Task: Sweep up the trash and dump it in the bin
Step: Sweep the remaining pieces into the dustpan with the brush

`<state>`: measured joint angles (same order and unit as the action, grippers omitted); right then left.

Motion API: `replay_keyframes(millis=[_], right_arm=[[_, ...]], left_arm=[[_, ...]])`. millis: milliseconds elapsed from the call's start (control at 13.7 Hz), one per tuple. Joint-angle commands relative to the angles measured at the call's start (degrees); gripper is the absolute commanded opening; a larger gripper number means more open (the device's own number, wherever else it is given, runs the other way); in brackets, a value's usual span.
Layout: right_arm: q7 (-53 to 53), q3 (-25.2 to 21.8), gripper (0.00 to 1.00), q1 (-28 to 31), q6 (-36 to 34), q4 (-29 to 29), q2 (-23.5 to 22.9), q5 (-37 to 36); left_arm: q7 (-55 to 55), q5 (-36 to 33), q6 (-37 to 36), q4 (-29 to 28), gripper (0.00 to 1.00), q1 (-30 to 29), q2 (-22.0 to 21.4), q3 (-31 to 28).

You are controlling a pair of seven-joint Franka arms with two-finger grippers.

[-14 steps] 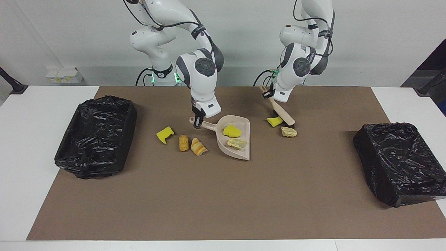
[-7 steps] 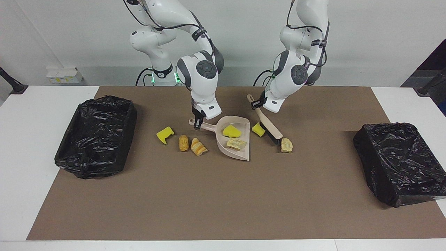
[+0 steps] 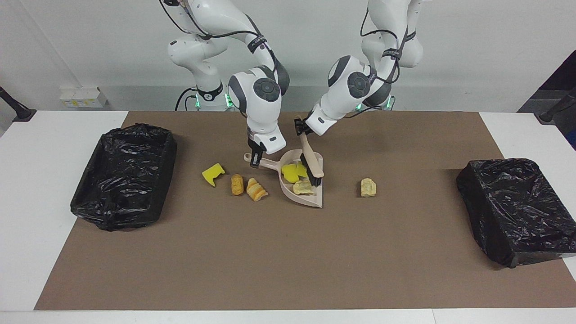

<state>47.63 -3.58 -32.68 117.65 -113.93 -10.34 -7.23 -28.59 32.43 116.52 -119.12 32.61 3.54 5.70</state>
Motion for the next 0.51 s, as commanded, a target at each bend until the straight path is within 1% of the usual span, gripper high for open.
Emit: replay_keyframes(millis=[0, 219, 438], right_arm=[[0.44, 0.24, 0.0, 0.08, 1.0, -0.32, -0.2, -1.29], [0.36, 0.24, 0.0, 0.16, 1.09, -0.32, -0.29, -1.29], [0.27, 0.24, 0.0, 0.08, 1.09, -0.32, -0.2, -1.29]], left_arm=[[-1.46, -3.23, -6.37, 3.37, 0.0, -4.2, 1.73, -1.04], [-5.41, -12.45, -14.02, 4.69, 0.0, -10.44, 1.38, -1.04], [-6.21, -20.11, -18.34, 4.6, 0.0, -15.63, 1.2, -1.04]])
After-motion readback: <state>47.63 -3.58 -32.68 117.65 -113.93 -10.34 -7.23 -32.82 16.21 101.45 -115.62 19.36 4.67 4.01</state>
